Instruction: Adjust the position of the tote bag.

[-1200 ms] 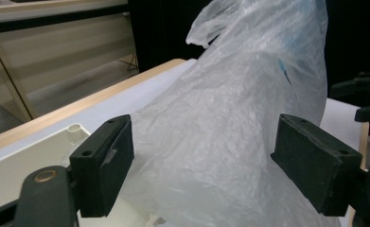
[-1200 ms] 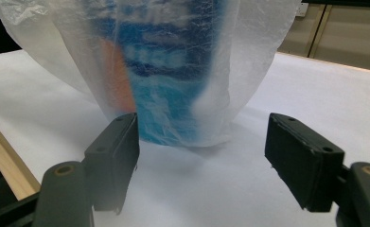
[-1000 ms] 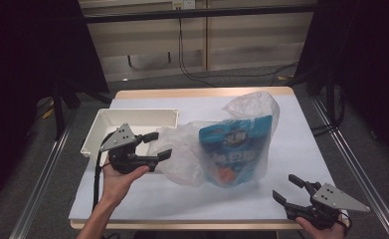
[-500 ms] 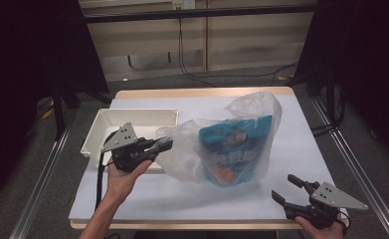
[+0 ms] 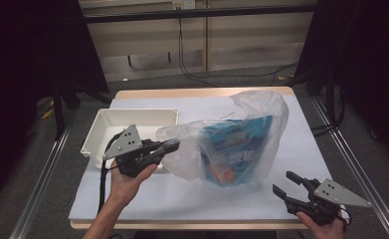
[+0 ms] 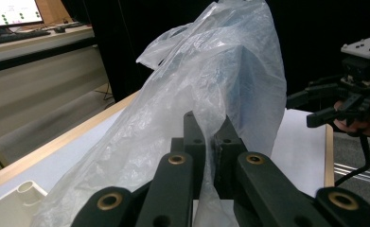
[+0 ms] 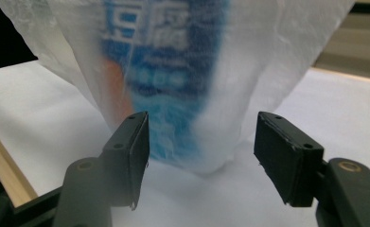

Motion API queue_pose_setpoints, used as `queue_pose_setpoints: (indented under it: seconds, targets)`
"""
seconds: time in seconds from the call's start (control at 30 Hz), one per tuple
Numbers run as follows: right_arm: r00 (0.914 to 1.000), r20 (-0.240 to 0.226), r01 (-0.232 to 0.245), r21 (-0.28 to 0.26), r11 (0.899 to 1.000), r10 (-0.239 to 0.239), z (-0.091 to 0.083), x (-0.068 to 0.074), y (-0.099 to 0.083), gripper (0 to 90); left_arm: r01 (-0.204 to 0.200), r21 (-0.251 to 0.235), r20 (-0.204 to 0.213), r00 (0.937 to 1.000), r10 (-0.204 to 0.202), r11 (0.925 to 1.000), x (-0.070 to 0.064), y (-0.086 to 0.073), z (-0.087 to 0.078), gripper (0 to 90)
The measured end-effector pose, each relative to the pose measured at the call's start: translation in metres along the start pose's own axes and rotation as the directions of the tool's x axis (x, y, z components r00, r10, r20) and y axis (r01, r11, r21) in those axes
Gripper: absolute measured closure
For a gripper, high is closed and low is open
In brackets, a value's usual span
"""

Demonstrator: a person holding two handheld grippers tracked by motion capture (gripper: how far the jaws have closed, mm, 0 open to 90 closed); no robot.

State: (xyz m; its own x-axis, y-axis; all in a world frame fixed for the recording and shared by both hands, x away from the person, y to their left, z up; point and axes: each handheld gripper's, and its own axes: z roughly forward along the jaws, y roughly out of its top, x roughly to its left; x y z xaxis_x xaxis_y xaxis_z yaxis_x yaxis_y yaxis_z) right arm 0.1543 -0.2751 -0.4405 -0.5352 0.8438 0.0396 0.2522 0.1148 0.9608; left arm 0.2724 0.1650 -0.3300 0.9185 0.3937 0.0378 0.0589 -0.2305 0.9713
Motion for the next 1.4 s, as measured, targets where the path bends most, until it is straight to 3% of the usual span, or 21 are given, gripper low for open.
queue_pose_setpoints:
  seconds: [0.2, 0.37, 0.47, 0.57, 0.7, 0.83, 0.9, 1.13, 1.23, 1.33, 1.4]
  targets:
    - [0.9997, -0.019, 0.017, -0.001, 1.000, -0.017, 0.004, -0.002, 0.010, 41.9, -0.017, -0.006, 0.008, 0.9998, 0.017, 0.9998, -0.004, 0.003, -0.002, 88.1]
    - [0.9997, -0.022, -0.006, -0.007, 1.000, 0.006, -0.002, -0.008, 0.023, 43.7, -0.033, -0.003, 0.016, 0.9993, 0.033, 0.9995, -0.006, 0.004, -0.004, 88.4]
    - [0.9997, -0.023, 0.004, -0.017, 1.000, -0.004, -0.004, -0.012, 0.031, 43.0, -0.035, -0.005, 0.020, 0.9992, 0.035, 0.9994, -0.006, 0.004, -0.003, 88.5]
    - [0.9994, -0.036, 0.002, -0.038, 0.999, -0.003, -0.001, -0.025, 0.053, 40.8, -0.041, -0.011, 0.023, 0.9989, 0.042, 0.9991, -0.010, 0.006, -0.001, 88.8]
    - [0.9986, -0.052, -0.012, -0.050, 0.999, 0.009, 0.006, -0.032, 0.067, 35.0, -0.055, -0.006, 0.040, 0.9977, 0.055, 0.9985, -0.012, 0.008, 0.002, 88.7]
    - [0.9974, -0.069, 0.015, -0.032, 0.999, -0.017, 0.019, -0.043, 0.090, 29.1, -0.036, -0.024, 0.032, 0.9988, 0.036, 0.9991, -0.007, 0.010, 0.009, 88.8]
    - [0.9972, -0.072, 0.016, -0.033, 0.999, -0.018, 0.023, -0.048, 0.099, 27.3, -0.048, -0.019, 0.029, 0.9984, 0.049, 0.9987, -0.007, 0.011, 0.011, 88.8]
    - [0.9957, -0.093, -0.007, -0.062, 0.998, 0.001, 0.030, -0.063, 0.111, 24.9, -0.043, -0.017, 0.030, 0.9986, 0.044, 0.9989, -0.005, 0.011, 0.014, 88.8]
    - [0.9948, -0.101, -0.017, -0.048, 0.999, 0.012, 0.037, -0.068, 0.109, 24.0, -0.036, -0.010, 0.016, 0.9992, 0.036, 0.9993, -0.002, 0.008, 0.013, 88.8]
    - [0.9901, -0.138, -0.033, -0.041, 0.999, 0.027, 0.045, -0.071, 0.107, 24.3, -0.032, -0.006, 0.006, 0.9995, 0.032, 0.9995, -0.001, 0.005, 0.014, 88.7]
    - [0.9883, -0.151, -0.026, -0.034, 0.999, 0.021, 0.049, -0.071, 0.106, 27.8, -0.032, 0.004, 0.008, 0.9994, 0.032, 0.9995, 0.001, 0.004, 0.013, 88.7]
